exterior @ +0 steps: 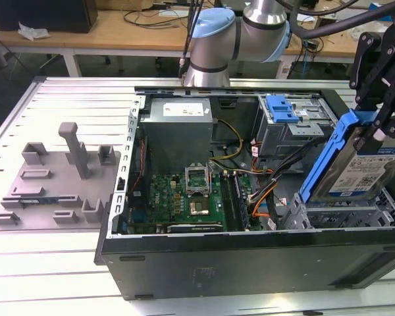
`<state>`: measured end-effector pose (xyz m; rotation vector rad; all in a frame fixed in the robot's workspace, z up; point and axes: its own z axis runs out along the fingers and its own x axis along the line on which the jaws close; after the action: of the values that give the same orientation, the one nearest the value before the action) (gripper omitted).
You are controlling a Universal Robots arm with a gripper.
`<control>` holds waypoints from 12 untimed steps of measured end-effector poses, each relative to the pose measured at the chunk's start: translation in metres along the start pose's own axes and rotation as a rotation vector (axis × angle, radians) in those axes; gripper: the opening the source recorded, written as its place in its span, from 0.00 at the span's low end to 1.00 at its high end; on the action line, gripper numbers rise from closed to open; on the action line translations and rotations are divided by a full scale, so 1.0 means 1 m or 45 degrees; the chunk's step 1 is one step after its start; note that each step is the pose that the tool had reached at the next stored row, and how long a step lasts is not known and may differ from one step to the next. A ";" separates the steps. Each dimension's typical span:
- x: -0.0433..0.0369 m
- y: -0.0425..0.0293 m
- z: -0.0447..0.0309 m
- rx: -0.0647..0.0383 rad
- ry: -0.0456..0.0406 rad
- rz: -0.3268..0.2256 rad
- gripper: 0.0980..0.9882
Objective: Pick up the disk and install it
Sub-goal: 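Insert the disk into the insertion slot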
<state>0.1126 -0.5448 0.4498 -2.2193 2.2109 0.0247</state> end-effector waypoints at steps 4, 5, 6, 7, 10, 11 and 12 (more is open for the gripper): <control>0.0007 -0.0004 0.0028 0.000 0.000 0.000 0.30; 0.0010 -0.0005 0.0032 0.000 0.000 0.000 0.30; 0.0012 -0.0006 0.0035 0.000 0.000 0.000 0.30; 0.0015 -0.0007 0.0040 0.000 -0.001 0.000 0.30; 0.0017 -0.0007 0.0036 0.000 -0.001 0.000 0.30; 0.0017 -0.0008 0.0031 0.000 -0.002 0.000 0.30; 0.0017 -0.0008 0.0004 0.000 -0.003 0.000 0.30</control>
<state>0.1134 -0.5464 0.4493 -2.2179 2.2100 0.0268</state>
